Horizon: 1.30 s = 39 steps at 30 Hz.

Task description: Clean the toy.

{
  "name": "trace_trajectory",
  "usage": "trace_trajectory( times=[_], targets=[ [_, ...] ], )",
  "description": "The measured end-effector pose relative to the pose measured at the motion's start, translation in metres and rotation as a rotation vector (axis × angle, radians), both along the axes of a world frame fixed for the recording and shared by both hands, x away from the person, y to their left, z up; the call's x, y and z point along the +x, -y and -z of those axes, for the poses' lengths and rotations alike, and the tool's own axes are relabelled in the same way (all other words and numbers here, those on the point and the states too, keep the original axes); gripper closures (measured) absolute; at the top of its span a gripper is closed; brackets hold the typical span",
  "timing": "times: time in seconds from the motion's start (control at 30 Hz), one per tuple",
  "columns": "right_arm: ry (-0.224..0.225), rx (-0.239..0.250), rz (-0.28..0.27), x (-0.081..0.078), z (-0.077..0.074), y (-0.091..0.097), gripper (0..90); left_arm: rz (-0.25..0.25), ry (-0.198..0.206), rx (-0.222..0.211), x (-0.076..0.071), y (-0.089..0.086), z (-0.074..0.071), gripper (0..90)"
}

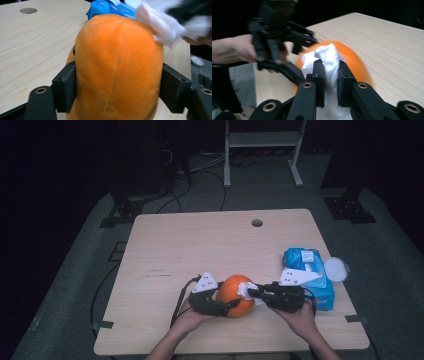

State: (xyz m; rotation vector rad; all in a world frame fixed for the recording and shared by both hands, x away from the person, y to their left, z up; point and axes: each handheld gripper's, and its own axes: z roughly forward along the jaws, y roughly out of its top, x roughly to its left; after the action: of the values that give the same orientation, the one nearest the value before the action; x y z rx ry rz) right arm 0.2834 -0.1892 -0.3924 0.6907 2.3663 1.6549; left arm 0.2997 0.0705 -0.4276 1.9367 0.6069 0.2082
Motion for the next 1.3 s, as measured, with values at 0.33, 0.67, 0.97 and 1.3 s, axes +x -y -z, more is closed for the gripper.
trace_trajectory(
  times=[0.33,0.67,0.97,1.3],
  targets=[
    [-0.005,-0.007,0.053,0.008,0.004,0.009,78.9,0.063,0.071,0.037,-0.008,0.006,0.001,19.9],
    [-0.021,-0.013,0.069,0.015,0.009,0.013,78.8,0.083,0.159,0.002,-0.004,0.004,0.006,17.7],
    [0.046,-0.035,0.035,0.0,0.0,-0.005,78.8,0.014,0.136,-0.019,-0.005,0.002,0.005,33.2],
    [-0.011,-0.031,0.089,0.015,0.009,0.019,78.8,0.071,0.125,-0.054,-0.003,0.003,0.005,12.5]
  ],
)
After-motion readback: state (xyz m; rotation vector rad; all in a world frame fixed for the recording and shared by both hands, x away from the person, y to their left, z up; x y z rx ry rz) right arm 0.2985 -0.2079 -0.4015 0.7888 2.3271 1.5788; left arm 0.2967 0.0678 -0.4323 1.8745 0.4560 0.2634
